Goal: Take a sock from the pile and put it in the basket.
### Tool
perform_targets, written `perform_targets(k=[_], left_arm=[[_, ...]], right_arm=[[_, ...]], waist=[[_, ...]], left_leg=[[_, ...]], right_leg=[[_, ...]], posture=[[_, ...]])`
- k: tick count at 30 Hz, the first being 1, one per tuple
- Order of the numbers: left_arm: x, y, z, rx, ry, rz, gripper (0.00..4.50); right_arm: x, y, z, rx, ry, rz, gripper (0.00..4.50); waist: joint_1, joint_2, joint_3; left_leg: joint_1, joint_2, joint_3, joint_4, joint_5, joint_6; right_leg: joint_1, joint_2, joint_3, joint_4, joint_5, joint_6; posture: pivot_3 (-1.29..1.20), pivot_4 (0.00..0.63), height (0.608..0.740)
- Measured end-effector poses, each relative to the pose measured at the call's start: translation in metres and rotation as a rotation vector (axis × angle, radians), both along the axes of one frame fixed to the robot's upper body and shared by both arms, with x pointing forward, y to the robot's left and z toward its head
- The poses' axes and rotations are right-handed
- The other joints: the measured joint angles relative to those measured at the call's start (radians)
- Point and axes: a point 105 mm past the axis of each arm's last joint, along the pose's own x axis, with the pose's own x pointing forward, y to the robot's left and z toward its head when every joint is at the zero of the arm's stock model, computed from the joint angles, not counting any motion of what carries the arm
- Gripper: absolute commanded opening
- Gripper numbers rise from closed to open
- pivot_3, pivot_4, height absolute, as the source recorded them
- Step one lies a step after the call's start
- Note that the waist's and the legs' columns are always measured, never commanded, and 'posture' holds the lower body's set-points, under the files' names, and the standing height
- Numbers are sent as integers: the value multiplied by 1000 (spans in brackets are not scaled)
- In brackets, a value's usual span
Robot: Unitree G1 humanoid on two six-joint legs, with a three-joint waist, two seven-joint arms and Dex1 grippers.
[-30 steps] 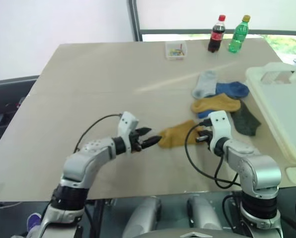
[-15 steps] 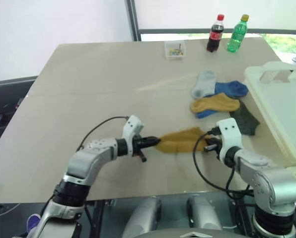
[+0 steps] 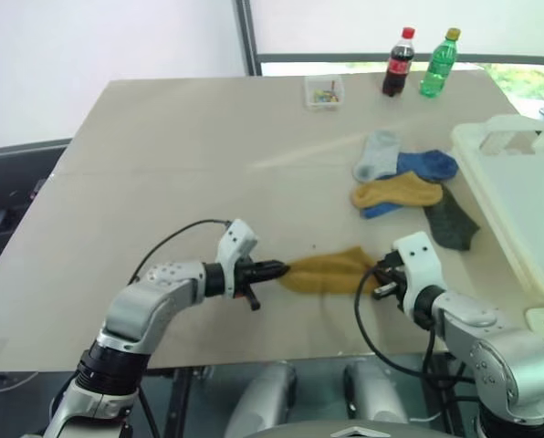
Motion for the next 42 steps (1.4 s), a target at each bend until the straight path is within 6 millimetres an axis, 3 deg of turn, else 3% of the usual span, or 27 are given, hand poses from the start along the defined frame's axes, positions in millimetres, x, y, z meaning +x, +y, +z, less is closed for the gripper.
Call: perform_targets(k=[2,3,4,9,10,13,19,24,28,33,41,42], left_arm=[[-2,-1,-1,-9,22,-6,48],[-3,-2,-1,-14,31,-7,663],[-3,-3,-2,-17,39,-8,934],[-5,-3,0,-38,45,-17,3289],[-4,-1,2,-46,37,-16,3799],[-3,5,8,-69,-1,-9,3799],[-6,7,31,-166,-107,-33,3799],[-5,0,50,-239,-223,-56,3799],[-4,-2,56,-236,-270,-54,3799],[-2,-1,59,-241,-302,-17,3799],[-5,6,61,-232,-330,34,3799],[-5,6,61,-232,-332,36,3833]], right_arm=[[-1,2,0,12,-2,25,0],[-2,3,0,26,0,35,701],[-3,4,-1,39,4,42,988],[-8,7,-1,67,10,77,3371],[-8,7,0,68,8,85,3462],[-6,-3,11,103,-36,88,3462],[9,-8,52,107,-238,163,3462],[82,-27,55,-262,-373,191,3462],[107,-14,66,-294,-452,244,3462],[123,11,59,-241,-435,295,3462],[136,16,41,-215,-351,268,3462],[137,15,39,-219,-341,262,3215]], waist=[[0,0,0],[-1,0,0],[-1,0,0],[0,0,0],[0,0,0],[1,0,0],[0,0,0],[-4,-1,1],[-3,-1,1],[-2,-1,1],[-1,-1,1],[-1,-1,1]], left_leg=[[0,0,0,0,0,0],[0,0,0,0,0,0],[0,0,0,0,0,0],[0,0,0,0,0,0],[0,0,0,0,0,0],[0,0,0,0,0,0],[0,0,0,0,0,0],[0,0,5,1,0,0],[0,3,3,0,2,-4],[-2,1,3,-1,2,-3],[-2,1,3,-1,2,-3],[-2,1,3,-1,2,-3]], right_leg=[[0,0,0,0,0,0],[0,0,0,0,0,0],[0,0,0,0,0,0],[0,0,0,0,0,0],[0,0,0,0,0,0],[0,0,0,0,0,0],[0,-1,0,-1,0,0],[1,0,2,-2,0,0],[0,0,1,-2,0,-1],[0,1,2,-7,0,-1],[0,1,1,-6,1,-1],[0,1,1,-6,1,-1]], posture=[[0,150,740],[0,150,740],[0,150,740],[0,150,740],[0,150,740],[0,150,740],[0,150,740],[0,150,740],[0,150,740],[0,150,740],[0,150,740],[0,150,740]])
